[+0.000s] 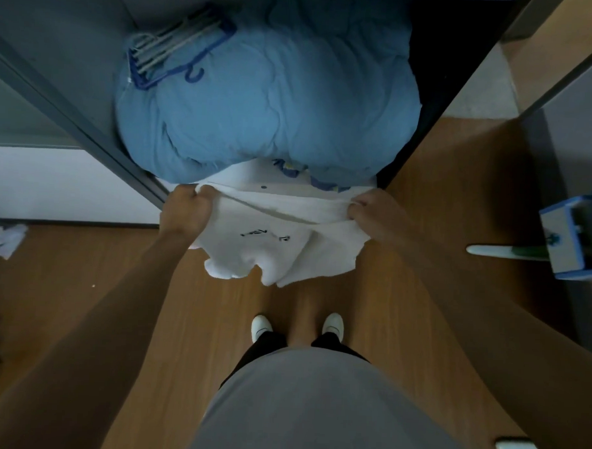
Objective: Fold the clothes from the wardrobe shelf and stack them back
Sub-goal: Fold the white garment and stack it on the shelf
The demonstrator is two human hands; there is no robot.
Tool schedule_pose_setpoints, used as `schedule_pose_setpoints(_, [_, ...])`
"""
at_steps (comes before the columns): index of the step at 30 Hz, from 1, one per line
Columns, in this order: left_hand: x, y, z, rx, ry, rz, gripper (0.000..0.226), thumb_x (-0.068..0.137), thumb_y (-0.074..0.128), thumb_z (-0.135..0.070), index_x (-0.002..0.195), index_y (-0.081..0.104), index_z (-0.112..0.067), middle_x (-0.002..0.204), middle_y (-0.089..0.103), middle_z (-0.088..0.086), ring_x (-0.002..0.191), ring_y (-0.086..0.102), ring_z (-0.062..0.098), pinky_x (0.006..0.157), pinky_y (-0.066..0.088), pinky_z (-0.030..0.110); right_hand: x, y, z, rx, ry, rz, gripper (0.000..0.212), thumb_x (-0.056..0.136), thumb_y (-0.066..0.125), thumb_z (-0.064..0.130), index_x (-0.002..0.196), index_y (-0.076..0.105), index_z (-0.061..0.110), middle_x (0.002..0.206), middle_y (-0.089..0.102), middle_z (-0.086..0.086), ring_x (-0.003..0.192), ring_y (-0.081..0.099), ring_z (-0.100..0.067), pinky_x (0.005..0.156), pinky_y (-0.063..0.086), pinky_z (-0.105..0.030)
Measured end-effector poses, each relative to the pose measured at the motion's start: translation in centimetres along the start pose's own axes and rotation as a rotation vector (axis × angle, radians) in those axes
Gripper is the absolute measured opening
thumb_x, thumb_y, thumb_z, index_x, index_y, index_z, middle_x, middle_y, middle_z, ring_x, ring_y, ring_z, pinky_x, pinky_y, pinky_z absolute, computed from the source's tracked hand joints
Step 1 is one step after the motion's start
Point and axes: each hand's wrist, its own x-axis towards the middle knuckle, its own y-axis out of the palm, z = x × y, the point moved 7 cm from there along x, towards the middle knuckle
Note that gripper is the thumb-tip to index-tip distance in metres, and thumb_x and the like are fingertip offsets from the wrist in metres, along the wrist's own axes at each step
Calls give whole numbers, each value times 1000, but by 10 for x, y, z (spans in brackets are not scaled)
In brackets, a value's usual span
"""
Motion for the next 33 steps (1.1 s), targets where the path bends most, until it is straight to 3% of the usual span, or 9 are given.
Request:
schedule_pose_setpoints(5, [-6, 9, -10, -94, 143, 138, 35, 89, 54, -53, 82, 70, -23, 81, 67, -3, 82, 63, 22, 67, 46, 28, 2, -30, -8, 276, 56, -379, 32, 91, 45, 27, 60, 46, 21, 59, 46, 6, 56, 44, -11, 57, 32, -28])
schedule_pose_setpoints(8, [-10, 20, -11, -134, 173, 376, 46, 76, 66, -69, 80, 71, -23, 73, 71, -6, 68, 67, 10, 59, 50, 24, 7, -22, -5, 64, 64, -222, 38, 94, 41, 41, 61, 48, 24, 61, 50, 6, 61, 49, -13, 55, 30, -30])
schedule_pose_setpoints(11, [-17, 32, -6, 20, 212, 581, 39, 61, 83, -61, 84, 72, -30, 76, 74, -15, 67, 70, 4, 53, 49, 14, 9, -15, -25, 184, 170, -90, 33, 96, 47, 45, 91, 65, 17, 84, 62, 4, 78, 59, -15, 66, 40, -29])
schedule_pose_setpoints(14, [-16, 36, -3, 12, 187, 469, 33, 74, 75, -63, 78, 70, -30, 68, 72, -17, 63, 68, -3, 47, 44, 10, 5, -2, -32, 277, 177, 207, 30, 92, 65, 40, 112, 65, 18, 99, 68, 5, 91, 65, -14, 75, 49, -27])
schedule_pose_setpoints(17, [-16, 34, 0, -160, -2, 365, 52, 78, 63, -73, 79, 70, -21, 75, 72, -6, 71, 70, 12, 60, 49, 25, 2, 4, -31, 71, 53, 359, 31, 91, 69, 27, 119, 55, 24, 105, 64, 11, 95, 62, -6, 73, 49, -22])
schedule_pose_setpoints(20, [-20, 38, -5, -280, -89, 415, 48, 80, 63, -68, 81, 71, -20, 77, 75, -1, 81, 72, 24, 70, 52, 31, 6, -16, -25, -57, -24, 30, 8, 96, 58, 28, 98, 57, 20, 85, 59, 8, 76, 56, -6, 62, 42, -23])
schedule_pose_setpoints(24, [-29, 48, -18, -317, -161, 371, 52, 84, 57, -70, 87, 63, -18, 83, 68, 0, 77, 65, 19, 62, 46, 29, -2, -23, -21, -185, 38, -224, 28, 94, 55, 37, 72, 51, 20, 68, 53, 4, 65, 53, -15, 59, 37, -28])
schedule_pose_setpoints(29, [-54, 77, -38, -362, -171, 467, 62, 89, 52, -68, 109, 68, -12, 97, 71, 5, 90, 67, 24, 87, 54, 40, -22, 9, -3, 32, 61, -194, 40, 96, 53, 39, 63, 49, 17, 55, 49, 4, 51, 51, -13, 51, 38, -28])
schedule_pose_setpoints(33, [-71, 84, -64, -346, 9, 475, 35, 91, 57, -59, 84, 65, -25, 83, 72, -4, 79, 69, 15, 65, 54, 31, -34, 37, 20, 318, 45, -59, 40, 99, 52, 33, 66, 55, 12, 52, 52, 1, 43, 51, -4, 42, 39, -19])
